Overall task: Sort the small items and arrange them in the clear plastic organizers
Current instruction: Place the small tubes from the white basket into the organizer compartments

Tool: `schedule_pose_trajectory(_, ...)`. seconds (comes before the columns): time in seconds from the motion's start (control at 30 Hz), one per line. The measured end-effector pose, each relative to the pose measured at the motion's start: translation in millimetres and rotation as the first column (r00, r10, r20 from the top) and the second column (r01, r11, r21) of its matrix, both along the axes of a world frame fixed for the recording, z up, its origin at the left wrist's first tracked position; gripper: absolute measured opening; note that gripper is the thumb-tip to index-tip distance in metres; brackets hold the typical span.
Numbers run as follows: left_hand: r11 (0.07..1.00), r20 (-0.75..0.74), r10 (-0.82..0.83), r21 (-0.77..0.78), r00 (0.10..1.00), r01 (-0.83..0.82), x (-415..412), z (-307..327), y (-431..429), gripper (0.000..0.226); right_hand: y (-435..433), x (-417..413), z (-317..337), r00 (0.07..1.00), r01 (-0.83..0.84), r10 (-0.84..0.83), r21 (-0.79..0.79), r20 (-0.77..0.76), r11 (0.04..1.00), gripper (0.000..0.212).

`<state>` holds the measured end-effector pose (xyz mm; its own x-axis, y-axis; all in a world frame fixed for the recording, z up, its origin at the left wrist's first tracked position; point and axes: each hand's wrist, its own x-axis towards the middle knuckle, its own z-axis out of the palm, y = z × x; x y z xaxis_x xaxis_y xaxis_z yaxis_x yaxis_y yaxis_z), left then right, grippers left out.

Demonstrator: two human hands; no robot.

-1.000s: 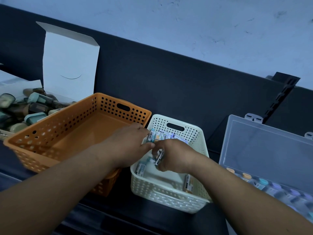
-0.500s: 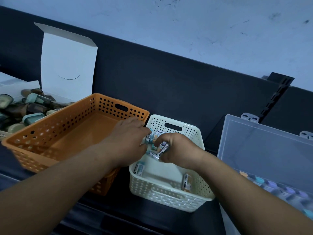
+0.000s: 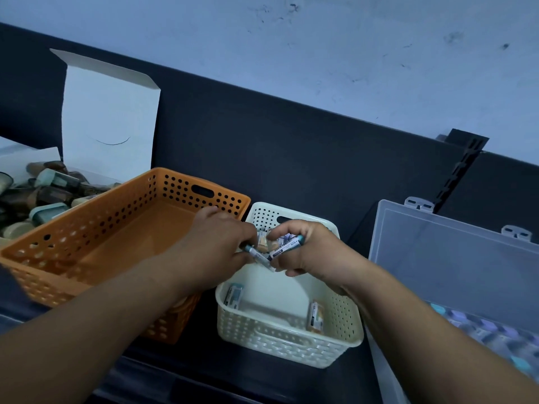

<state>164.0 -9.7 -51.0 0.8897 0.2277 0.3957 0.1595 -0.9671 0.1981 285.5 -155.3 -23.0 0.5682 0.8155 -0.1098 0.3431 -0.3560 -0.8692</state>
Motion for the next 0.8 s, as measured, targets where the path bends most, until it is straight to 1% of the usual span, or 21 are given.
schedule_pose_trajectory(0.1,1.0,0.046,-0.021,-0.022,0.999,0.022,0,4,0,0.014,-8,3,8,0.997,0.027,-0.024,0.046,-0.075,0.999,0.038)
schedule_pose_trajectory(0.13,0.998,0.073,-0.027,-0.056,0.997,0.031,0,6,0,0.012,-12,3,12,0.995,0.028,-0.022,0.062,-0.095,0.998,0.039)
schedule_pose_trajectory(0.2,0.985,0.098,-0.024,-0.168,0.995,0.04,-1,15,-6,0.006,-21,4,18,0.992,0.02,-0.008,0.098,-0.123,0.995,0.041)
schedule_pose_trajectory(0.27,0.944,0.093,-0.012,-0.328,0.996,0.042,-1,25,-15,0.005,-31,2,24,0.988,-0.003,0.024,0.133,-0.152,0.991,0.041)
schedule_pose_trajectory(0.3,0.901,0.08,-0.006,-0.431,0.997,0.04,0,31,-21,0.005,-38,1,26,0.985,-0.021,0.045,0.146,-0.164,0.989,0.041)
schedule_pose_trajectory(0.33,0.84,0.066,-0.004,-0.541,0.998,0.039,1,36,-29,0.005,-44,0,29,0.983,-0.04,0.067,0.159,-0.168,0.986,0.042)
schedule_pose_trajectory(0.4,0.682,0.067,-0.023,-0.729,0.998,0.064,3,47,-46,0.006,-59,-2,34,0.98,-0.066,0.097,0.18,-0.172,0.981,0.043)
schedule_pose_trajectory(0.43,0.598,0.089,-0.036,-0.796,0.995,0.093,6,52,-57,0.009,-68,-2,37,0.979,-0.073,0.108,0.194,-0.176,0.978,0.043)
schedule_pose_trajectory(0.5,0.429,0.136,-0.06,-0.891,0.989,0.149,12,59,-79,0.015,-90,-1,43,0.973,-0.089,0.13,0.213,-0.189,0.973,0.043)
schedule_pose_trajectory(0.53,0.36,0.146,-0.081,-0.918,0.986,0.165,16,62,-91,0.016,-102,0,45,0.972,-0.095,0.138,0.217,-0.192,0.972,0.043)
schedule_pose_trajectory(0.57,0.313,0.152,-0.104,-0.933,0.983,0.178,19,63,-101,0.016,-113,0,47,0.972,-0.095,0.139,0.221,-0.192,0.971,0.043)
schedule_pose_trajectory(0.6,0.284,0.156,-0.126,-0.94,0.98,0.186,25,64,-114,0.016,-128,1,49,0.973,-0.086,0.131,0.225,-0.192,0.971,0.043)
schedule_pose_trajectory(0.7,0.24,0.175,-0.149,-0.948,0.973,0.208,39,64,-155,0.019,-175,6,52,0.967,-0.056,0.113,0.241,-0.23,0.969,0.041)
schedule_pose_trajectory(0.8,0.247,0.184,-0.177,-0.943,0.967,0.224,51,65,-200,0.02,-224,13,52,0.956,-0.014,0.09,0.261,-0.279,0.965,0.039)
